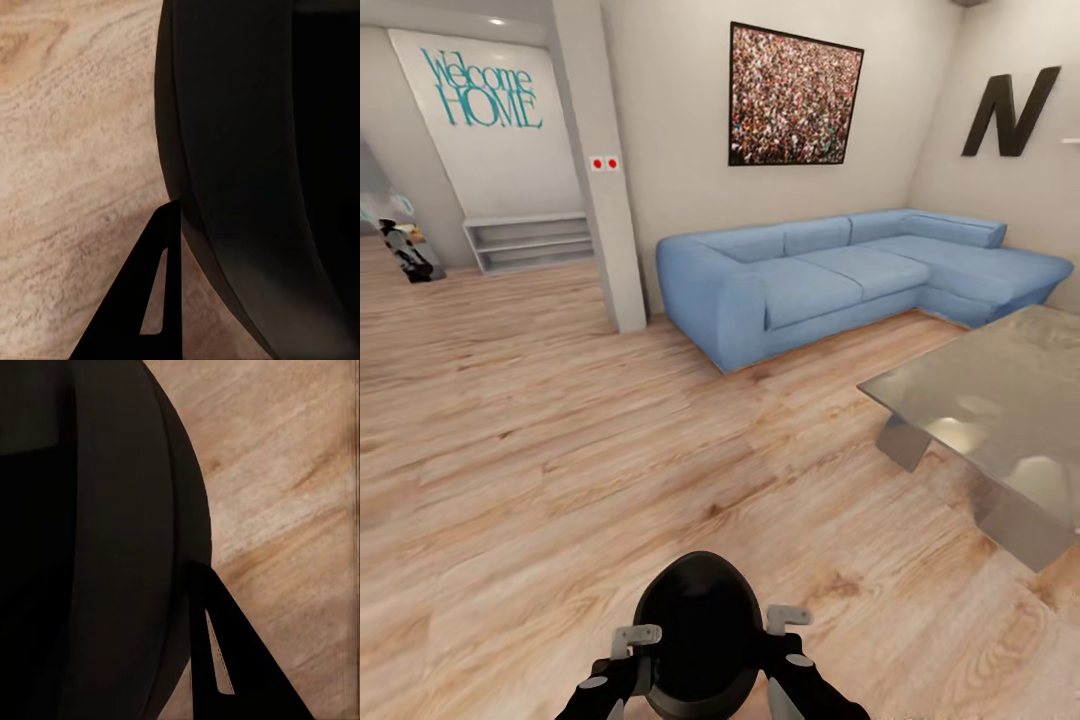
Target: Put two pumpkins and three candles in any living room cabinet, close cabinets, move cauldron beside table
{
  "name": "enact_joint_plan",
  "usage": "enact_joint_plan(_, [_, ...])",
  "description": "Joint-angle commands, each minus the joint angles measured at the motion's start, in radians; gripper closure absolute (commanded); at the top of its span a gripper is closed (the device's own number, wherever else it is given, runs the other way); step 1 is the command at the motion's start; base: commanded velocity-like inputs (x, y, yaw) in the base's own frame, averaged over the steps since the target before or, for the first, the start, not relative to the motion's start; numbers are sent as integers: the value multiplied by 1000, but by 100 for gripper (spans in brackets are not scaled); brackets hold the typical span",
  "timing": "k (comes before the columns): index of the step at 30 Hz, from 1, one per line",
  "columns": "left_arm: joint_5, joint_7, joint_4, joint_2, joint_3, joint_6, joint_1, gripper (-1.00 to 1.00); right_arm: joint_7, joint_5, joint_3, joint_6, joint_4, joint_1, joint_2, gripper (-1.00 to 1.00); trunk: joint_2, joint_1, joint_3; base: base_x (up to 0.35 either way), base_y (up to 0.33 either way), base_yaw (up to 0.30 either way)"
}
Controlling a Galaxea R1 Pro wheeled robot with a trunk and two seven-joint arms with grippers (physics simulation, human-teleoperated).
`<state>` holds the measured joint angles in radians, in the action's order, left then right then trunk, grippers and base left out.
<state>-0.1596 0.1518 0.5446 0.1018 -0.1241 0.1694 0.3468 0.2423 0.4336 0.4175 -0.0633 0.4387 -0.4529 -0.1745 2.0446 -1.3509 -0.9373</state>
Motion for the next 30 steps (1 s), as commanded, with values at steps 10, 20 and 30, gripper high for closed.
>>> enact_joint_plan(10, [-21, 3, 3, -1, -11, 4, 0, 100, -21, 8, 3, -4, 24, -1, 0, 100, 0, 0, -5, 82, 0, -256])
enact_joint_plan(20, [-21, 3, 3, -1, -11, 4, 0, 100, -21, 8, 3, -4, 24, -1, 0, 100, 0, 0, -10, 82, 4, -256])
enact_joint_plan(30, [-21, 3, 3, -1, -11, 4, 0, 100, -21, 8, 3, -4, 24, -1, 0, 100, 0, 0, -15, 83, 113, -256])
